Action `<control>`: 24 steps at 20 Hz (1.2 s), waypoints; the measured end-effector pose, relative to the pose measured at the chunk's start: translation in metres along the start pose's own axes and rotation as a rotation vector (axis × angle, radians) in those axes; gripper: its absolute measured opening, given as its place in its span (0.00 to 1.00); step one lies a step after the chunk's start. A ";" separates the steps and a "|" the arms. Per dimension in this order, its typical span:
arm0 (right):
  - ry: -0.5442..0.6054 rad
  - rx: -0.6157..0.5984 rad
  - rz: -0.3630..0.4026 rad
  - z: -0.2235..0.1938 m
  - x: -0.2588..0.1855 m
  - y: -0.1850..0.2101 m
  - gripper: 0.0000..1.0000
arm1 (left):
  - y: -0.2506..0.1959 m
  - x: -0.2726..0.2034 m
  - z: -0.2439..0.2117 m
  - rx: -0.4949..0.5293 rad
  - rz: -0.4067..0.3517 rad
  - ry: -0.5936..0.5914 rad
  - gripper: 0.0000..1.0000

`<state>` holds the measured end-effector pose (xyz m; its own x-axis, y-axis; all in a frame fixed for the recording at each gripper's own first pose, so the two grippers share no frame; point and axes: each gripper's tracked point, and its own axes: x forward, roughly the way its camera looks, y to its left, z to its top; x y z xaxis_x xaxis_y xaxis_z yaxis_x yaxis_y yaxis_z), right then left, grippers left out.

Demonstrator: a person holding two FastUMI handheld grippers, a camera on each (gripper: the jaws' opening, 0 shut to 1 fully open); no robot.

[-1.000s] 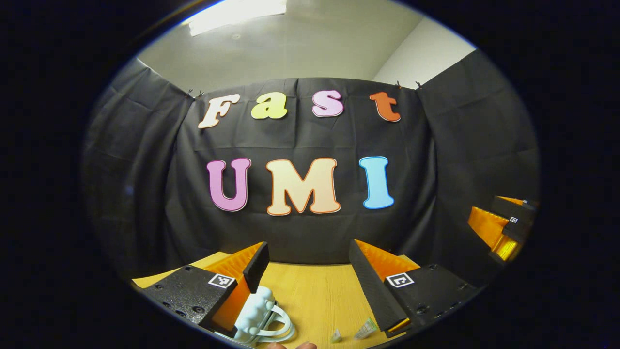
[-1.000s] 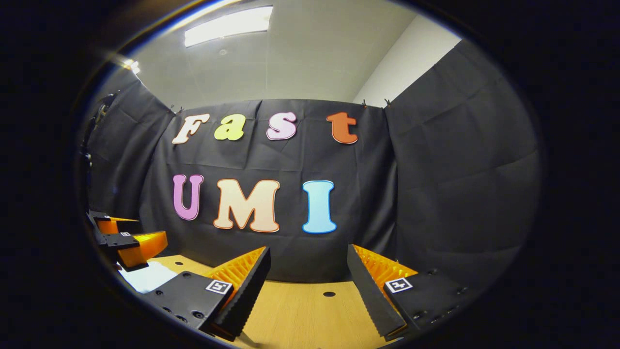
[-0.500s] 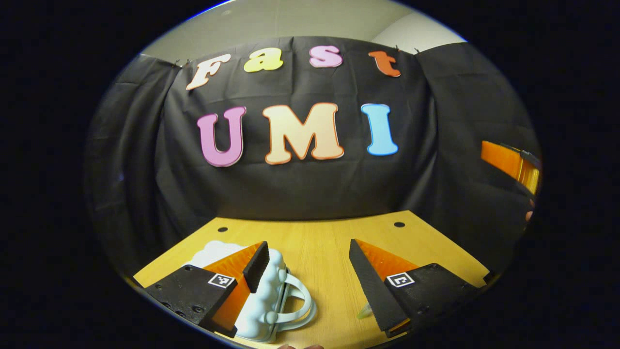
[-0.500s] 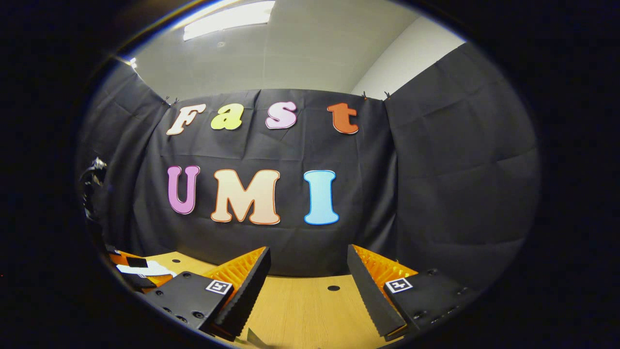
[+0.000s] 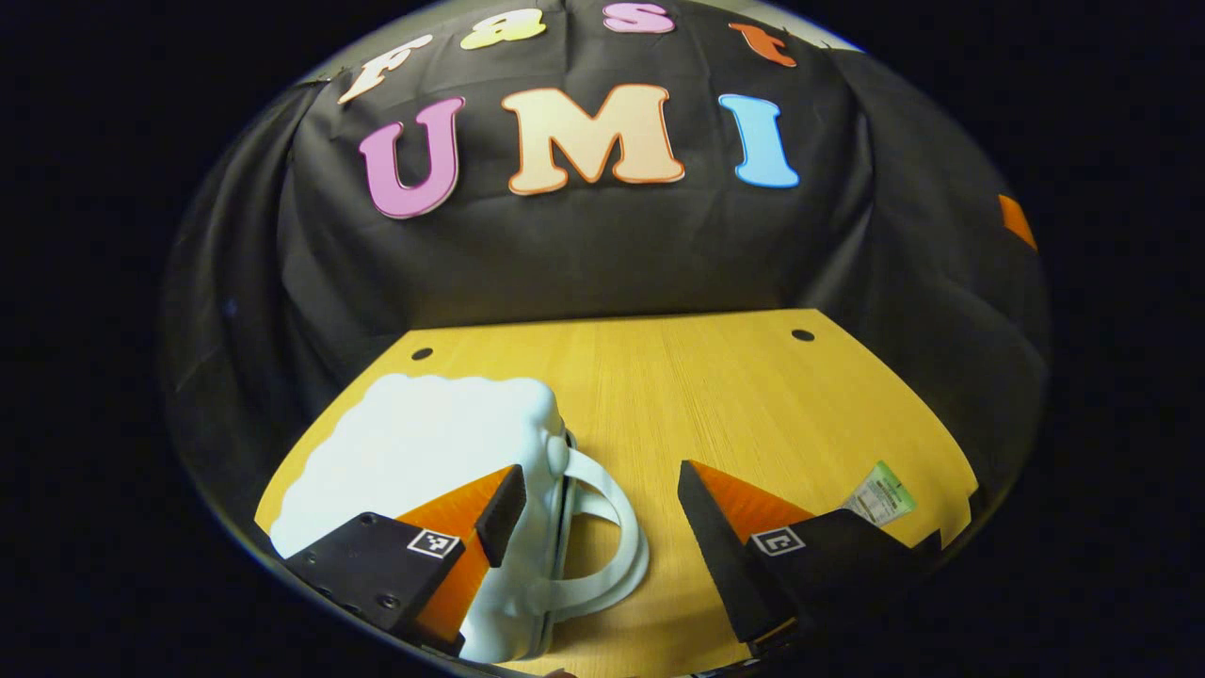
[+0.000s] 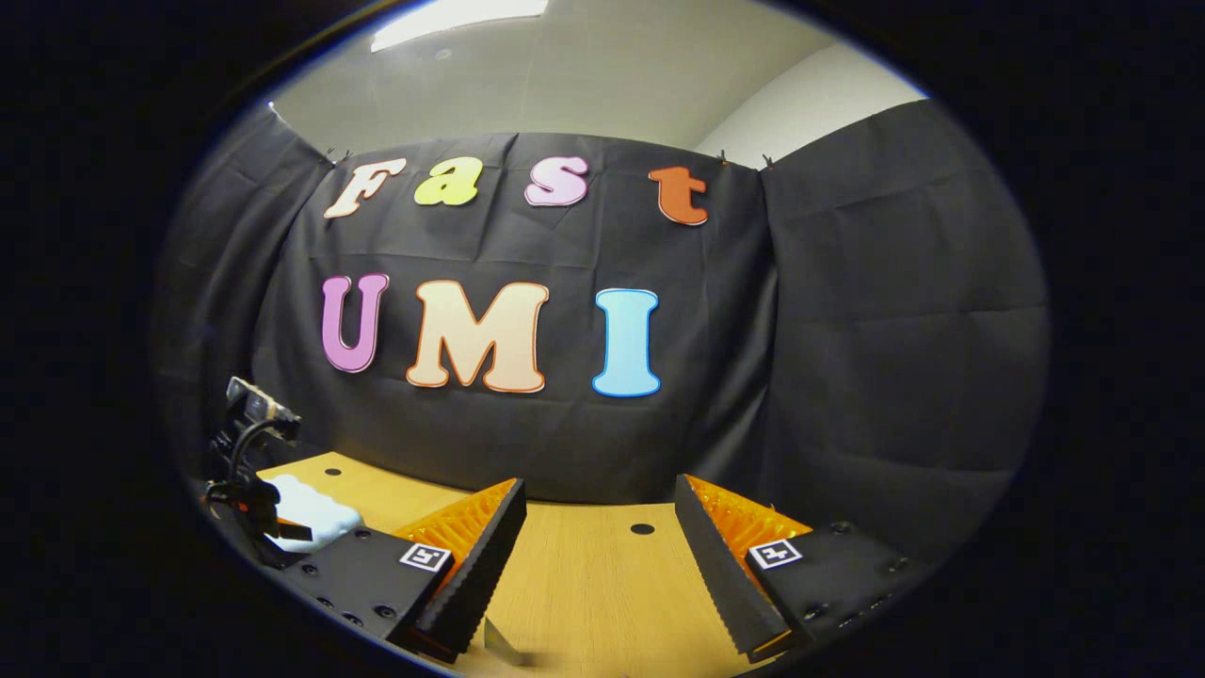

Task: First open the suitcase, pack the skin care products into it, and then close the suitcase.

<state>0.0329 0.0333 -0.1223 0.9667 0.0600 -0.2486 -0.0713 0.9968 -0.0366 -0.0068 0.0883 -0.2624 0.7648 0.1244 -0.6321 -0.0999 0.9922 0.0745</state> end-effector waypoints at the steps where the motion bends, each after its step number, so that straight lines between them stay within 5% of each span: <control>1: 0.005 -0.004 0.001 0.000 -0.002 0.001 0.98 | -0.003 0.007 -0.004 -0.002 -0.011 0.024 0.96; 7: 0.047 -0.043 -0.008 -0.012 -0.003 -0.004 1.00 | -0.006 0.026 -0.025 -0.040 -0.022 0.142 0.89; 9: 0.054 -0.038 -0.011 -0.013 -0.004 -0.006 0.98 | -0.007 0.038 -0.032 -0.027 -0.023 0.165 0.76; 15: 0.053 -0.036 -0.009 -0.012 -0.001 -0.007 0.98 | -0.011 0.052 -0.055 -0.010 -0.027 0.284 0.77; 16: 0.049 -0.032 -0.006 -0.011 -0.001 -0.007 0.98 | -0.011 0.051 -0.060 -0.001 -0.027 0.301 0.71; 18: 0.049 -0.031 -0.009 -0.012 -0.001 -0.009 0.98 | -0.010 0.050 -0.065 0.002 -0.022 0.320 0.41; 21: 0.051 -0.027 -0.004 -0.015 -0.001 -0.009 0.99 | -0.009 0.051 -0.069 0.020 -0.018 0.350 0.15; 24: 0.039 -0.034 0.004 -0.013 -0.001 -0.008 0.98 | -0.008 0.051 -0.073 0.027 -0.029 0.389 0.13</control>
<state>0.0290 0.0242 -0.1345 0.9563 0.0608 -0.2861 -0.0838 0.9941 -0.0688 -0.0139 0.0860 -0.3516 0.4682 0.0896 -0.8791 -0.0612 0.9957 0.0688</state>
